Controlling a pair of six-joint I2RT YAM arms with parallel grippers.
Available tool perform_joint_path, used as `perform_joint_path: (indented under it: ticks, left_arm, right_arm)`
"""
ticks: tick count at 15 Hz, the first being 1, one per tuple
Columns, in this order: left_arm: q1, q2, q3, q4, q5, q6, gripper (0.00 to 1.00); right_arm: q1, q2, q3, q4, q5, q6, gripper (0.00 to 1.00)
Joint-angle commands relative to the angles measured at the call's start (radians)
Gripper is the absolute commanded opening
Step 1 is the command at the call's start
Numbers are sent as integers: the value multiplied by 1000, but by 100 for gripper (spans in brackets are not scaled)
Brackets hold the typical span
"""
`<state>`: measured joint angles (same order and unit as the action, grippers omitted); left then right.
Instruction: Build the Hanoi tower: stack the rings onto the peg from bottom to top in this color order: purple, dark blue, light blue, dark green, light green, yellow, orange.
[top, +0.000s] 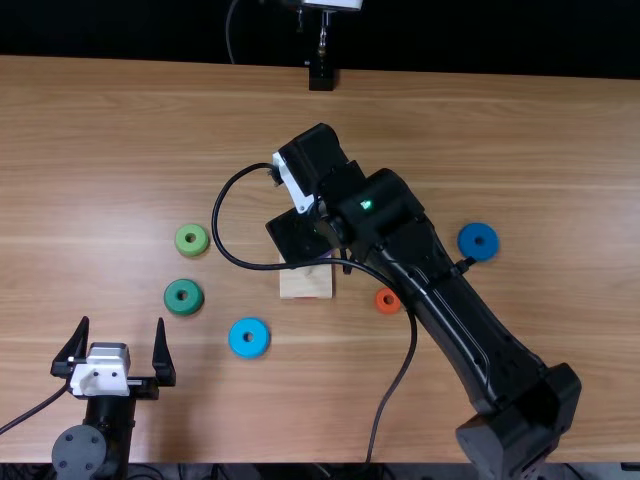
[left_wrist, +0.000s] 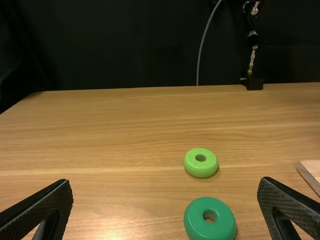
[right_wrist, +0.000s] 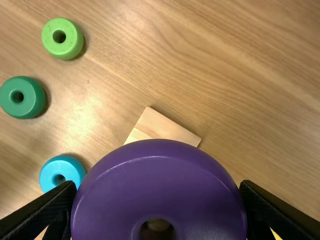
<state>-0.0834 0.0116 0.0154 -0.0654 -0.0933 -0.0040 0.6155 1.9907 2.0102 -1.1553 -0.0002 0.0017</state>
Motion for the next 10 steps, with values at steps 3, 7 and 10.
perform_joint_path:
  ticks: [3, 7, 10]
  left_arm:
    - [7, -12, -15, -34, -6, 2, 100]
    - [7, -12, -15, -34, -8, 2, 100]
    - [7, -12, -15, -34, -8, 2, 100]
  right_arm:
    - [12, 17, 30, -2, 4, 7, 64]
    - [10, 16, 33, 6, 8, 7, 100]
    - [7, 14, 39, 13, 8, 9, 100]
